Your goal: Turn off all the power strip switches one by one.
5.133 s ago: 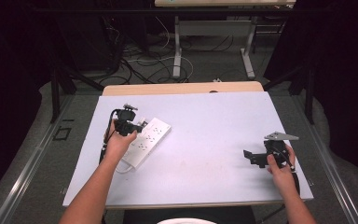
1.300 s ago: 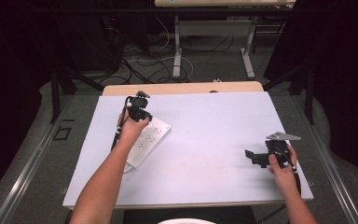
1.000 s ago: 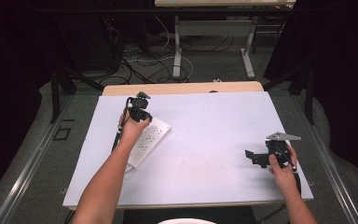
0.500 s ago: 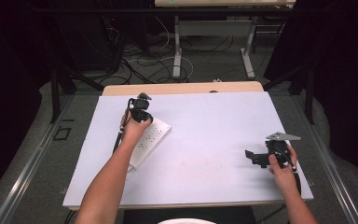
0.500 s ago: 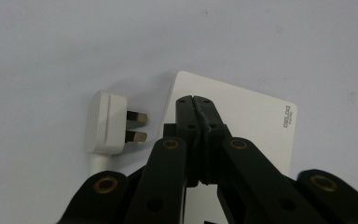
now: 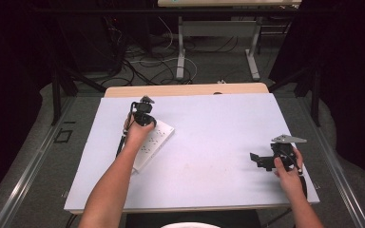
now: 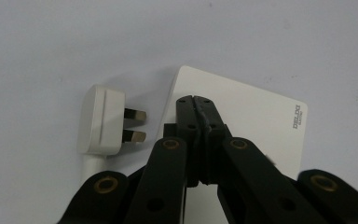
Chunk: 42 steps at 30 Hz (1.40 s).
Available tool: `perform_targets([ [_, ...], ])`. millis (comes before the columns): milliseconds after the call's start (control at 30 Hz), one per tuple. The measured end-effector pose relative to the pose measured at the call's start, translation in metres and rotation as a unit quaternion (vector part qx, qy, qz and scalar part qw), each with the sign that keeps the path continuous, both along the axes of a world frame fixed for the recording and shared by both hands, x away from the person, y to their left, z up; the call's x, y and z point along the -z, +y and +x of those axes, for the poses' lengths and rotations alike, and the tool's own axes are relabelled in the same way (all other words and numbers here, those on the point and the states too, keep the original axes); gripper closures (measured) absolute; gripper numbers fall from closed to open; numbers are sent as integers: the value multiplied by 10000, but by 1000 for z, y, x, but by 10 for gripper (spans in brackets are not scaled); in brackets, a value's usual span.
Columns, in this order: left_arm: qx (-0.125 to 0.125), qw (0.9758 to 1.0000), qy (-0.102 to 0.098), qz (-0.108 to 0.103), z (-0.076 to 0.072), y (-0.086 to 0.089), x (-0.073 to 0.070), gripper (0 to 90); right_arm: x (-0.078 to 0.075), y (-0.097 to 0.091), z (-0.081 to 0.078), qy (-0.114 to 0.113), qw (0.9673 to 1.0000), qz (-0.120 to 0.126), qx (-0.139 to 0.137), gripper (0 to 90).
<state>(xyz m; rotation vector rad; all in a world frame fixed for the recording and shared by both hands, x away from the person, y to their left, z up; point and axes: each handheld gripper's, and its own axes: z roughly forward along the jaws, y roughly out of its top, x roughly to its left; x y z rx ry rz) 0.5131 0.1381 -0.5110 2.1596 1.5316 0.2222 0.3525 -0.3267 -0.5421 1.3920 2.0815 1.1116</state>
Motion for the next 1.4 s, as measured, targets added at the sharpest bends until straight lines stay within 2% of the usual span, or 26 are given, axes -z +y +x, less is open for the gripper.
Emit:
perform_targets([
  [100, 2, 10000, 5, -56, 0, 2, 0, 900, -1, 2, 0, 31, 9999, 79, 67, 0],
  [400, -10, 9999, 6, -114, 0, 2, 1, 900, -1, 2, 0, 24, 10000, 45, 73, 0],
  [633, 43, 10000, -44, -55, 0, 0, 3, 900, -1, 2, 0, 22, 10000, 46, 38, 0],
  [767, -5, 9999, -35, -118, 0, 0, 4, 900, -1, 1, -1, 14, 10000, 81, 49, 0],
  [900, 56, 9999, -75, -38, 0, 0, 3, 900, -1, 1, -1, 9, 10000, 64, 46, 0],
  [1333, -2, 10000, -52, -43, 0, -1, 3, 900, -1, 2, -1, 16, 10000, 72, 46, 0],
  [1400, 13, 10000, -71, 8, 0, -2, 3, 900, 0, 2, 0, -5, 9999, 75, 85, 0],
])
